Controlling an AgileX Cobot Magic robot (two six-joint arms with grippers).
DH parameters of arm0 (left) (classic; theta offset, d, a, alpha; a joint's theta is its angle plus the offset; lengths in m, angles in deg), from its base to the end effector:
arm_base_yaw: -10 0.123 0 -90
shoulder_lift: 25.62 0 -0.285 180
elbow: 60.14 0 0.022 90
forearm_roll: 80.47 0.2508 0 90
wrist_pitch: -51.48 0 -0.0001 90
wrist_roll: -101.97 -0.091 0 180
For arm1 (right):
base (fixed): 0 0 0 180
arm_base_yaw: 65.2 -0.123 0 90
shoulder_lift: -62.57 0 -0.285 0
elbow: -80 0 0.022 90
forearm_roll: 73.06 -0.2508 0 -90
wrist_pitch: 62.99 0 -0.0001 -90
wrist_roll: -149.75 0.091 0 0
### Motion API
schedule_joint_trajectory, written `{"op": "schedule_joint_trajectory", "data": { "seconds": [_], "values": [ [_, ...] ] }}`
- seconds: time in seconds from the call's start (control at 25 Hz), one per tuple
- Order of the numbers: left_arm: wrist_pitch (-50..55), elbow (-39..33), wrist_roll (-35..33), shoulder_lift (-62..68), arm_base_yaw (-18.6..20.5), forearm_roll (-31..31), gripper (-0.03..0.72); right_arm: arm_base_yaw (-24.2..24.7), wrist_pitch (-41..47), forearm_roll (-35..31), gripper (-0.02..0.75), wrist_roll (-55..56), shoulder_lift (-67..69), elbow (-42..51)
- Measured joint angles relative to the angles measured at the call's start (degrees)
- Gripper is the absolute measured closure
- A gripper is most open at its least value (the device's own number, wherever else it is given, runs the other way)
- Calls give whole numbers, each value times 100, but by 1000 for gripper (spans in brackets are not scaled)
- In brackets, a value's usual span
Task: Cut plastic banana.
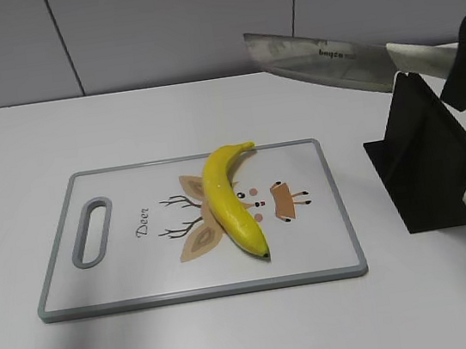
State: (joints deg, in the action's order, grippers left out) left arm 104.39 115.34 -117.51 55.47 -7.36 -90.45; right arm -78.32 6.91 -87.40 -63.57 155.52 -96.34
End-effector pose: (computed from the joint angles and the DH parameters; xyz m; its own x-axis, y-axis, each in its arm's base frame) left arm 0.2486 -0.0909 0.3785 -0.3816 0.6909 -0.6141 0.7115 0.6436 0.2820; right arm 0.2755 0.0859 0.3147 -0.7009 -0.6368 -0.3212 -0.6907 0.7183 0.0833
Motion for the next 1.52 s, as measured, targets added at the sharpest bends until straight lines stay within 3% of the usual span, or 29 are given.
{"op": "schedule_joint_trajectory", "data": {
  "seconds": [0.4,0.56,0.72,1.12,1.52],
  "values": [
    [150,545,-2195,844,45,-155,137,-581,9,0,561,-493,999,-993],
    [203,552,-3387,1121,45,-657,168,-706,9,-6,561,-945,1375,-1356],
    [298,552,-3878,1469,17,-968,182,-777,4,-6,561,-1874,1646,-1439],
    [34,657,-4284,2038,-670,-1100,207,-862,-254,-305,561,-2907,1743,-1439],
    [172,1239,-4296,2585,-867,-1358,210,-862,-294,-577,562,-3205,1743,-1439]
  ]
}}
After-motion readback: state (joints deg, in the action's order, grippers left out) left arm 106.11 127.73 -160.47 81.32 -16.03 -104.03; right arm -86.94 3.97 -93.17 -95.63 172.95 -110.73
